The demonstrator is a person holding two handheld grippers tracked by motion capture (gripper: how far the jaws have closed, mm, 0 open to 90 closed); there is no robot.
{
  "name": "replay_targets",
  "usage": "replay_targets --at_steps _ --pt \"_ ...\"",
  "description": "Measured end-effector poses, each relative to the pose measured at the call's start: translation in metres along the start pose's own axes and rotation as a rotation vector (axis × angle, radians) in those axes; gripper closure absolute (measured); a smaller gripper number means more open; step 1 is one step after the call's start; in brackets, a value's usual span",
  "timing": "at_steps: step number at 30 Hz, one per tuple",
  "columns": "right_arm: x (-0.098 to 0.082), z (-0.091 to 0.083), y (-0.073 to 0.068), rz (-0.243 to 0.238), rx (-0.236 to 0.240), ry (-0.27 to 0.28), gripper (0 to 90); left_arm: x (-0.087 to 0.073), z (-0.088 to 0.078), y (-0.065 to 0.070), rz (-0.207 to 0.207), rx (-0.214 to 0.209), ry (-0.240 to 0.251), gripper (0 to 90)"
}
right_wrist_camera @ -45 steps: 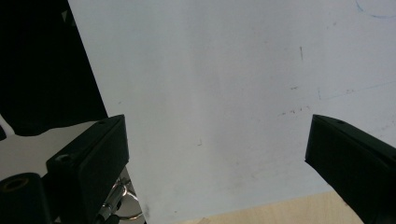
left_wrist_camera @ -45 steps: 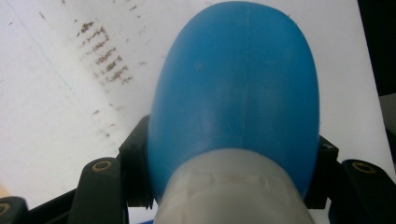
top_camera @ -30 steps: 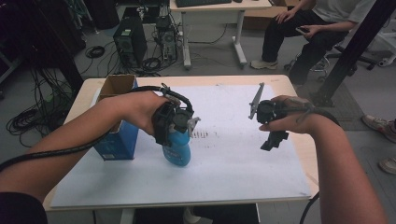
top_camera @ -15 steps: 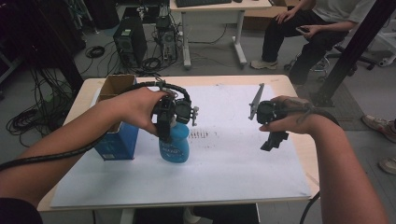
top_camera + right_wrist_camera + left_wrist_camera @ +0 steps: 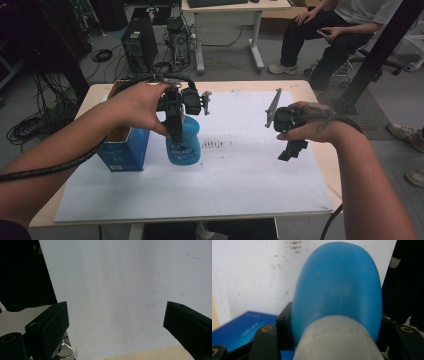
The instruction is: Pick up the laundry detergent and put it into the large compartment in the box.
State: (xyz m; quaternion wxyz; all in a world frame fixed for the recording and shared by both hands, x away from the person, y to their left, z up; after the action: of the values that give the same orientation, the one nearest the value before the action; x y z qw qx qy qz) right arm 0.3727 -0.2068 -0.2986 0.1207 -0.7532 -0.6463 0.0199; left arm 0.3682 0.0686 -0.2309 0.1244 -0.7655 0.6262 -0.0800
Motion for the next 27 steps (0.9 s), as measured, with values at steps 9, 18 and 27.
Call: replay_targets --at_steps 9,18,27 --pt "0.001 -0.001 0.000 -0.005 -0.001 -0.006 6.0 -0.011 -0.020 -0.017 -0.230 -0.013 -0.013 37.8" --pt "0.002 -0.003 -0.003 -0.013 -0.006 -0.001 6.0 -0.025 -0.044 -0.037 -0.400 -0.004 -0.031 37.9" --pt "0.000 -0.003 -0.003 -0.024 -0.007 -0.004 6.1 -0.043 -0.066 -0.057 -0.528 0.017 -0.057 38.0"
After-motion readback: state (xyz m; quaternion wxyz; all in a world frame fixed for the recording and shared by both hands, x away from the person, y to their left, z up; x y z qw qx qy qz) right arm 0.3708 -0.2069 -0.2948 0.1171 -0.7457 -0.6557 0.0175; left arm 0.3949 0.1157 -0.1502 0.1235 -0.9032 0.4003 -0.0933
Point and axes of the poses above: each handheld gripper's, and its own axes: z roughly forward along the jaws, x roughly out of its top, y roughly to its right, the point moved 3 cm from there along z, roughly forward along the jaws, and after that the axes turned 12 degrees about x, right-handed, at the moved point
